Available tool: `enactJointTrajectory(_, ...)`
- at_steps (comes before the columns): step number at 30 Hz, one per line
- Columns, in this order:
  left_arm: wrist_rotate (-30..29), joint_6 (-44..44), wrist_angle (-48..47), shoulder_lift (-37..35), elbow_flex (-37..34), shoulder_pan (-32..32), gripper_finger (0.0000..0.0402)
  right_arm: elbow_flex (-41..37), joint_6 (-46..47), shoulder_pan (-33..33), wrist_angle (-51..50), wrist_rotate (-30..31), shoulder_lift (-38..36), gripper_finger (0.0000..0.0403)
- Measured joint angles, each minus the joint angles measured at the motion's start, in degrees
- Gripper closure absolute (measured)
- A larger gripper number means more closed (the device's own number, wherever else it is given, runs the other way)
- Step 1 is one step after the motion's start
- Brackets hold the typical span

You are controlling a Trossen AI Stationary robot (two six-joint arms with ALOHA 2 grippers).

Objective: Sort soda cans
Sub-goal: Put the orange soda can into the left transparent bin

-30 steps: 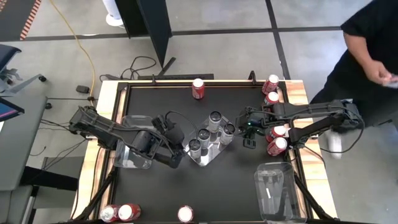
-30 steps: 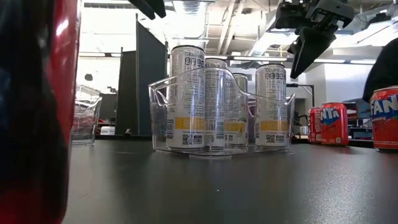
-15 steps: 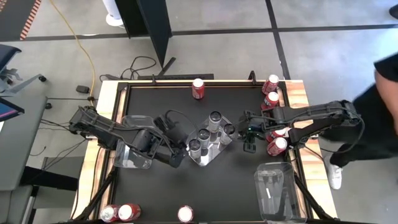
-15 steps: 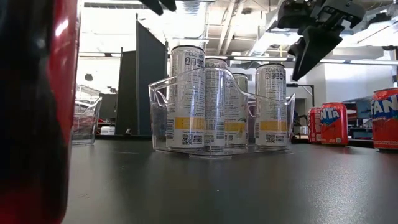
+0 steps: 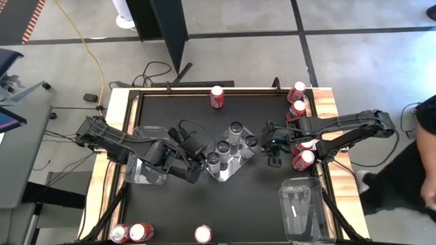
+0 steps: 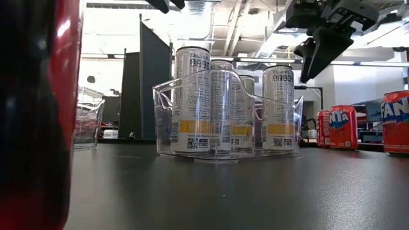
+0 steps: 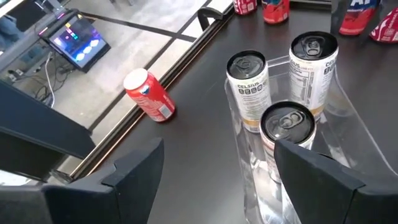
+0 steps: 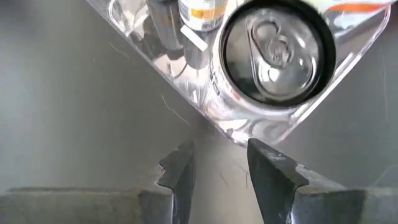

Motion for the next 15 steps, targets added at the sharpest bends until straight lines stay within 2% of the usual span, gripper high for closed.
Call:
enactJointTrajectory(7,4.3,-0.2,-0.3,0.0,0.0,0.6,0.0102,0.0,0.4,0.7,-1.3,0.0,0.0,0.0242)
enactJointTrajectory(15,4.1,-0.1,-0.5,0.0,0.0,0.7,0.0102,0.0,2.4,0.9,-1.2,0.0,0.0,0.0242)
